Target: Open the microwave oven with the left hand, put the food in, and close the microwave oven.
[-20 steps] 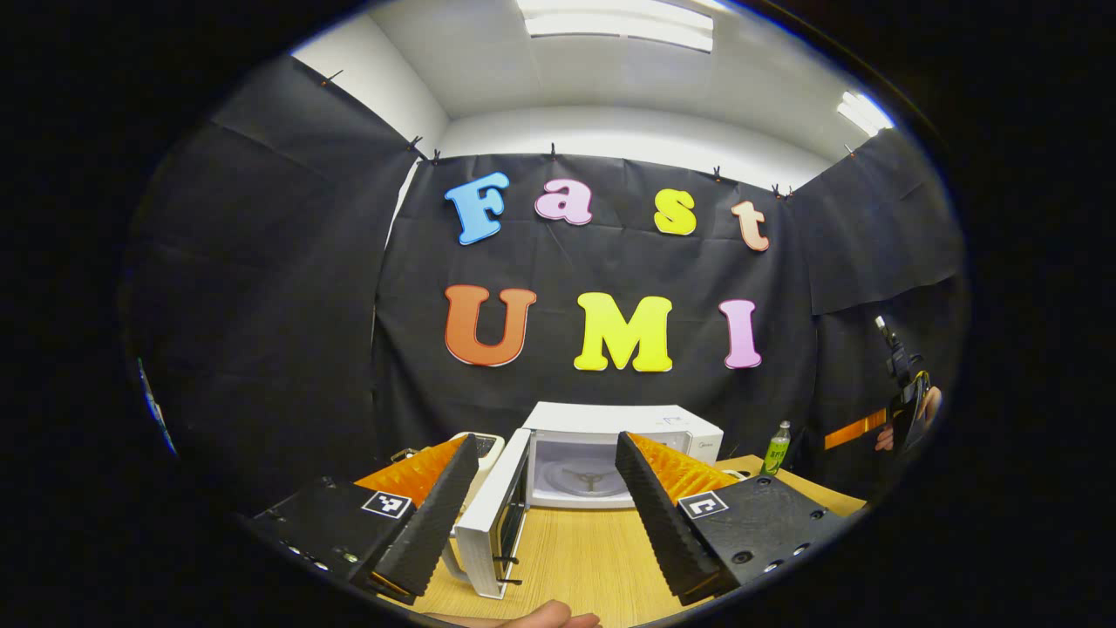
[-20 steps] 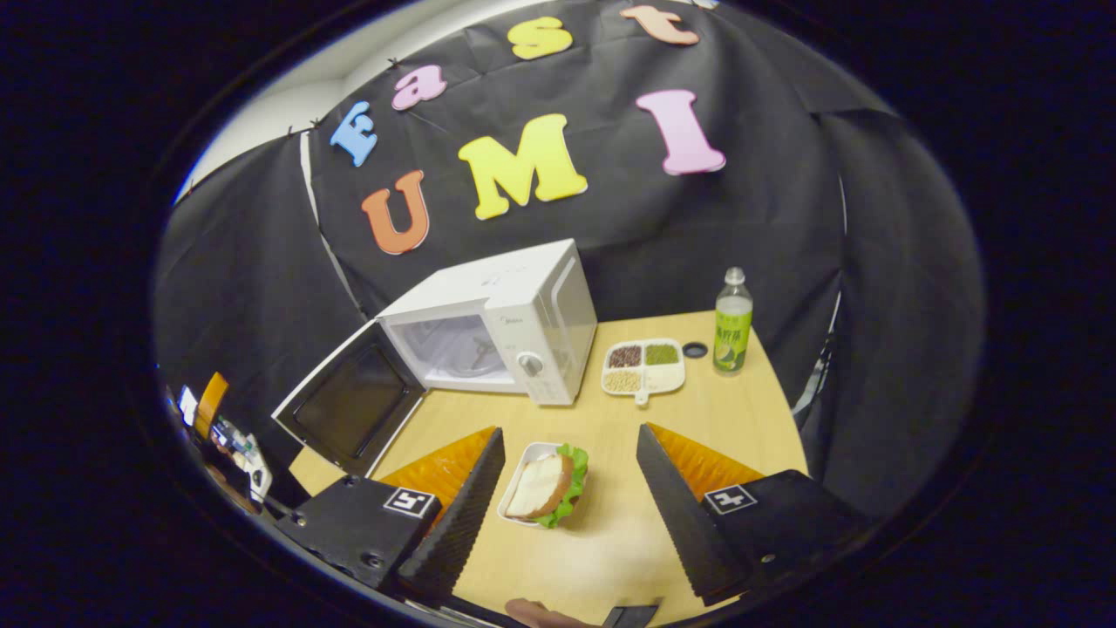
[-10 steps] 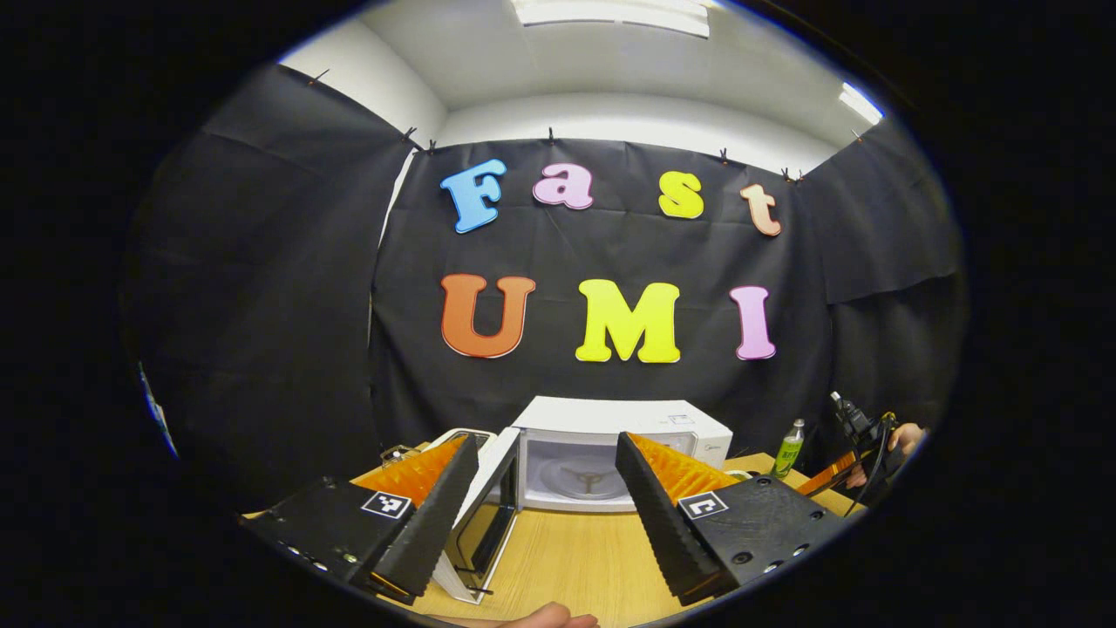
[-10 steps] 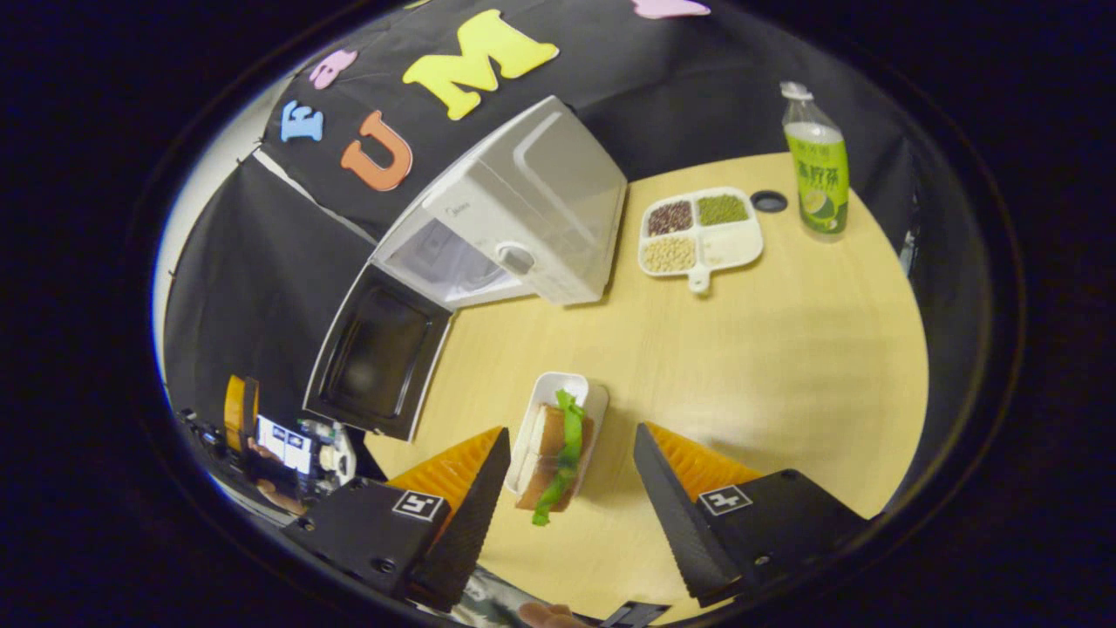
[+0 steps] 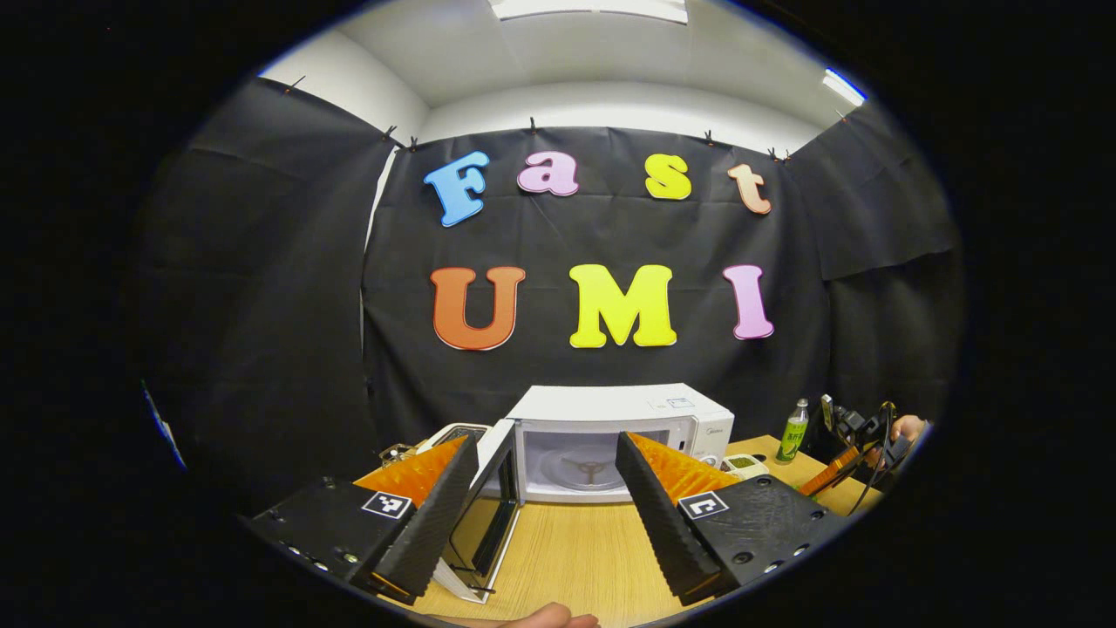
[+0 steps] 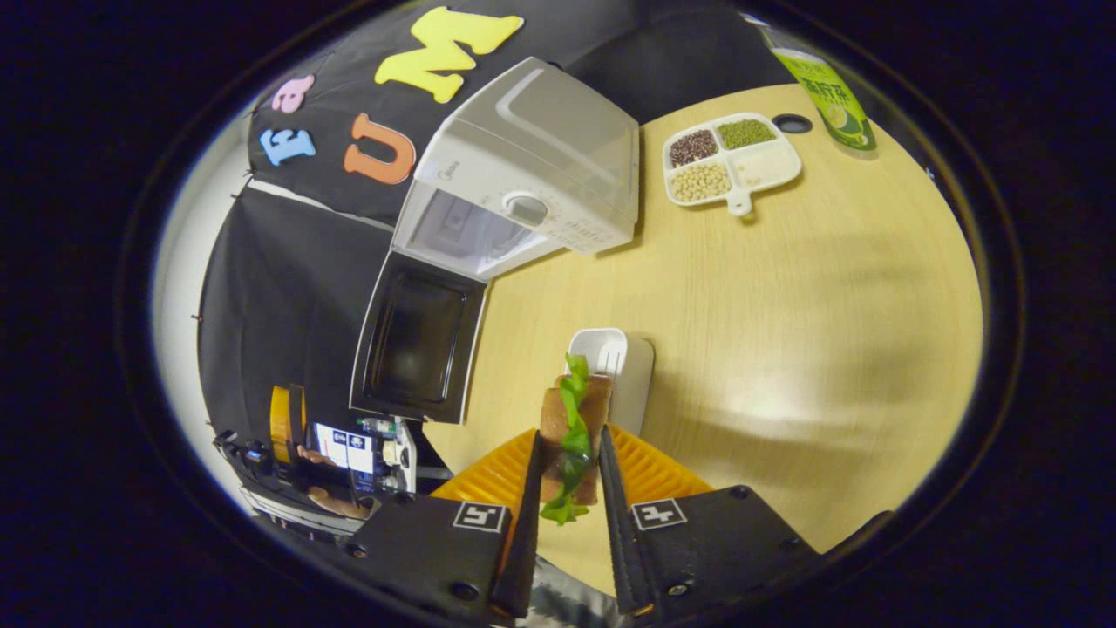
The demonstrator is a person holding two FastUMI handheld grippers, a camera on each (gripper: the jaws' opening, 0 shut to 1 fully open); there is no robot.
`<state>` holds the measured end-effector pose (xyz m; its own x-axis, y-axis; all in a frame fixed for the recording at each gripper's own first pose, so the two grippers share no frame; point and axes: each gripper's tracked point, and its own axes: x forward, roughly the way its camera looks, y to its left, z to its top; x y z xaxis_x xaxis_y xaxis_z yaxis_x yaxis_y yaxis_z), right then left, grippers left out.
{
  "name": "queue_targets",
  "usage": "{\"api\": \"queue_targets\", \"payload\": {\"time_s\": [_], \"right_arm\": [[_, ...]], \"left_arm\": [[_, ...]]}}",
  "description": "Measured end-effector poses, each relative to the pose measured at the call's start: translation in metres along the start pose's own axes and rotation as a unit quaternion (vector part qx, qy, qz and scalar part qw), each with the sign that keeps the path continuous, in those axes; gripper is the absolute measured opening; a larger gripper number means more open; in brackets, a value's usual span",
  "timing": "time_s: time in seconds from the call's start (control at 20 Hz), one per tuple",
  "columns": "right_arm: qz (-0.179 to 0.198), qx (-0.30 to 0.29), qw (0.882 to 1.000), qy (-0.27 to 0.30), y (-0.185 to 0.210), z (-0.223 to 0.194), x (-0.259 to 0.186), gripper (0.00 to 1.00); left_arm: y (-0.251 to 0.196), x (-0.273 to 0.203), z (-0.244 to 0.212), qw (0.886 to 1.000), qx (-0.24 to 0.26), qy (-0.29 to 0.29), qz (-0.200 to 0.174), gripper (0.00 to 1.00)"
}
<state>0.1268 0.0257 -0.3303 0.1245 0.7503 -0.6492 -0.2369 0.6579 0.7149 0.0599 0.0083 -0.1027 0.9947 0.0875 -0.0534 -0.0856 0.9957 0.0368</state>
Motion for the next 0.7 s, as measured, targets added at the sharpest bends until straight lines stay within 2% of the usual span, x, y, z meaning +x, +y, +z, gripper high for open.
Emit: {"api": "queue_targets", "payload": {"time_s": [0.2, 0.25, 0.4, 0.55, 0.7], "right_arm": [[-0.046, -0.068, 0.996, -0.032, 0.017, -0.003, -0.013, 0.28], [-0.060, -0.091, 0.993, -0.041, 0.023, -0.005, -0.017, 0.36], [-0.089, -0.145, 0.983, -0.062, 0.044, -0.012, -0.026, 0.36], [-0.126, -0.201, 0.967, -0.089, 0.062, -0.017, -0.032, 0.36], [-0.175, -0.257, 0.942, -0.124, 0.081, -0.016, -0.035, 0.36]], "left_arm": [[0.002, -0.007, -0.001, 1.000, -0.005, 0.000, -0.009, 0.95], [0.002, -0.010, -0.001, 1.000, -0.008, 0.000, -0.013, 0.95], [0.004, -0.017, -0.002, 1.000, -0.012, -0.002, -0.023, 0.95], [0.009, -0.026, -0.006, 1.000, -0.007, -0.002, -0.030, 0.95], [0.016, -0.035, -0.010, 0.999, 0.000, -0.002, -0.037, 0.95]]}}
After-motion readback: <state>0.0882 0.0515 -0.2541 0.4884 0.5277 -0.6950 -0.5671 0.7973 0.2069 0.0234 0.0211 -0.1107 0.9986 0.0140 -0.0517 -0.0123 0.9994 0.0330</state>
